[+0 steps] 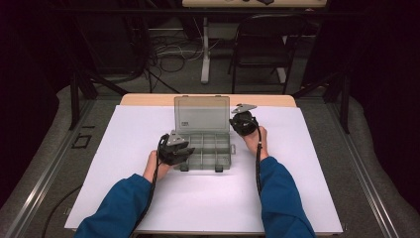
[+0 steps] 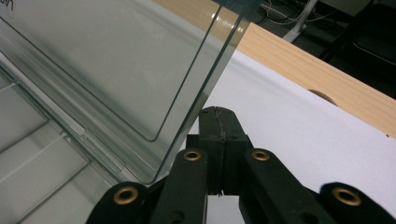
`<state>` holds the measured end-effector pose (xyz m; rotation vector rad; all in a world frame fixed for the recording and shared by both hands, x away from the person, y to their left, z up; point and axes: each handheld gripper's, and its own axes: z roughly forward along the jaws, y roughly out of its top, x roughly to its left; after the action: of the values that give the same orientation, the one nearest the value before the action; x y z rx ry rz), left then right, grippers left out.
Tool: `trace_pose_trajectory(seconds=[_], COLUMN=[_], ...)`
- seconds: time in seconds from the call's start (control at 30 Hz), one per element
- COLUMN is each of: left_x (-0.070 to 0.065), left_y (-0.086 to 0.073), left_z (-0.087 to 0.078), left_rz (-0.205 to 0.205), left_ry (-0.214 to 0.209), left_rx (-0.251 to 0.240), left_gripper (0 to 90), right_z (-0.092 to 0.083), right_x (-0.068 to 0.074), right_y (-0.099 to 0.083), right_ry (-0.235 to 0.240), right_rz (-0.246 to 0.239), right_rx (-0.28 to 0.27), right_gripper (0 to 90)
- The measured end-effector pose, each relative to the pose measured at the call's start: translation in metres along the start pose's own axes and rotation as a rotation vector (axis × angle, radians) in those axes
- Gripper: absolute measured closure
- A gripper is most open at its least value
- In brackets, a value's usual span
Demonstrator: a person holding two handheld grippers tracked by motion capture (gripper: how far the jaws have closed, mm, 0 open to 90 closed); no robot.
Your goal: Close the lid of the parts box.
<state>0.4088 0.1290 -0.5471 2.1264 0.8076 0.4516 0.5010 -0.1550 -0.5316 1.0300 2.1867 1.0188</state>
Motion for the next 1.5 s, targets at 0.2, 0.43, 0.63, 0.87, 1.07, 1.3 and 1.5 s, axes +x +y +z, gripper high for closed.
trace_pose_trajectory(seconds=[0.2,0.43,0.63,0.87,1.07,1.3,1.5], left_x=[0.0,0.0,0.0,0.0,0.0,0.001,0.001], left_y=[0.0,0.0,0.0,0.0,0.0,0.0,0.0], left_z=[0.0,0.0,0.0,0.0,0.0,0.0,0.0], left_rz=[0.0,0.001,0.001,-0.001,0.001,0.008,0.007], left_ry=[0.003,0.004,0.004,0.003,0.002,-0.006,-0.008], left_rx=[0.0,-0.002,-0.002,-0.005,-0.005,0.0,-0.001], left_gripper=[63.1,63.1,63.1,63.1,63.0,62.9,62.7], right_z=[-0.004,-0.008,-0.01,-0.012,-0.014,-0.02,-0.024], right_x=[-0.001,-0.001,0.0,-0.001,-0.001,-0.001,-0.001], right_y=[0.002,0.004,0.004,0.005,0.006,0.008,0.008], right_ry=[0.004,0.005,0.009,0.008,0.013,0.019,0.027], right_rz=[-0.004,-0.011,-0.004,-0.006,-0.004,-0.01,-0.022], right_rx=[-0.022,-0.044,-0.052,-0.068,-0.084,-0.099,-0.107], right_gripper=[90.0,90.0,90.0,90.0,90.0,90.0,90.0])
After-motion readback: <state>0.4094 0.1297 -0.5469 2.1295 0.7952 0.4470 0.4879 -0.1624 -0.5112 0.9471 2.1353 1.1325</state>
